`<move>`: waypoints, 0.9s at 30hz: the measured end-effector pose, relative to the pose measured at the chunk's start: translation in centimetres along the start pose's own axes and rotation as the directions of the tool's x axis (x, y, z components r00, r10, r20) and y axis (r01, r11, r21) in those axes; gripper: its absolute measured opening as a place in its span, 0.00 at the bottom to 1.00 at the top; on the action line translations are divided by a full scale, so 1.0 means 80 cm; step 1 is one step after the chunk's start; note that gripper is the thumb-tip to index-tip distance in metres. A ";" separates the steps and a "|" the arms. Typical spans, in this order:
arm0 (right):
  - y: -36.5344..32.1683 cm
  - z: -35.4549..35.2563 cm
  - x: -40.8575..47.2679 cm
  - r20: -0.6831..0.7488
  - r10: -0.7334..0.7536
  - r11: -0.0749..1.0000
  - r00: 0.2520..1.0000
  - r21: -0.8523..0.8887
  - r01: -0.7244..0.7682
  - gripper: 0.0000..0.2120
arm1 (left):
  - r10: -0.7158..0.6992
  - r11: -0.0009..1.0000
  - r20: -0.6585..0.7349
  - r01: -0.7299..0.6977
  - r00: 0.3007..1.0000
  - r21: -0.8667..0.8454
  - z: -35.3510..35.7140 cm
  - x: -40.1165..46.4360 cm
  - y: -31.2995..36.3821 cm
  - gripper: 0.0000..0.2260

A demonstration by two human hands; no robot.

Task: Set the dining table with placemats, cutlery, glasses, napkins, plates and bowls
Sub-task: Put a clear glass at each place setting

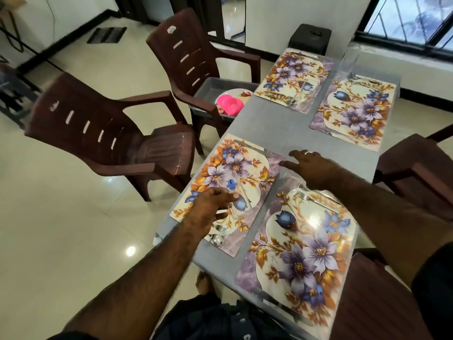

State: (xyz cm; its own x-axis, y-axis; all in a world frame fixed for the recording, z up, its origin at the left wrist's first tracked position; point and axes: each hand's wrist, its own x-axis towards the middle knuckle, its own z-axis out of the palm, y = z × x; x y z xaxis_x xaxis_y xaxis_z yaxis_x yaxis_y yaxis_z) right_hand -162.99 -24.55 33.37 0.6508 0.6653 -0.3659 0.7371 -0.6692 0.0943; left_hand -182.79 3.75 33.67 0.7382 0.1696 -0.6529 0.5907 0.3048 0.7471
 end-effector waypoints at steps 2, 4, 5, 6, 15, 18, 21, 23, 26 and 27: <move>-0.013 -0.004 -0.003 -0.069 0.055 0.998 0.996 0.029 -0.053 0.54 | 0.017 0.998 0.019 -0.018 1.000 0.064 -0.006 -0.002 0.005 0.26; -0.033 -0.009 -0.008 -0.191 0.082 0.993 0.978 0.097 -0.065 0.50 | 0.021 0.994 0.046 -0.026 0.999 0.102 -0.011 -0.003 0.013 0.26; -0.043 -0.009 -0.010 -0.264 0.104 0.980 0.959 0.193 -0.053 0.44 | 0.023 0.991 0.061 -0.031 0.998 0.131 -0.013 -0.001 0.017 0.25; -0.054 -0.009 -0.011 -0.317 0.140 0.942 0.938 0.333 -0.028 0.37 | 0.027 0.985 0.073 -0.039 0.997 0.166 -0.014 0.002 0.021 0.25; -0.159 0.006 0.019 -0.075 0.275 0.395 0.958 0.918 -0.042 0.32 | 0.009 0.767 0.308 -0.204 0.951 0.609 -0.038 0.081 0.070 0.30; -0.182 0.015 0.037 -0.049 0.371 0.348 0.927 0.933 -0.091 0.32 | -0.008 0.665 0.432 -0.318 0.902 0.675 -0.055 0.122 0.087 0.33; -0.222 0.020 0.053 -0.016 0.514 0.256 0.858 0.957 -0.136 0.29 | -0.052 0.575 0.565 -0.438 0.824 0.692 -0.080 0.161 0.104 0.37; -0.256 0.016 0.061 0.004 0.602 0.235 0.798 0.955 -0.182 0.26 | -0.073 0.541 0.634 -0.503 0.770 0.674 -0.098 0.179 0.111 0.37; -0.318 0.002 0.058 0.060 0.716 0.153 0.696 0.959 -0.240 0.26 | -0.151 0.495 0.693 -0.553 0.705 0.670 -0.130 0.198 0.111 0.37; -0.338 -0.003 0.054 0.083 0.737 0.131 0.671 0.956 -0.262 0.27 | -0.164 0.492 0.711 -0.568 0.684 0.660 -0.137 0.201 0.108 0.38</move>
State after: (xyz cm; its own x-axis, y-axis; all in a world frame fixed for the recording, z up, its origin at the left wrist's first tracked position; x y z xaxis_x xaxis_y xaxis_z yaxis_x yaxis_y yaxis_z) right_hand -180.06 -3.47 29.45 0.9647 -0.0746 -0.2525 -0.2481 -0.5785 -0.7770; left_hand -169.36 19.43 28.27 0.6395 -0.6003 -0.4802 0.0863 -0.5647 0.8208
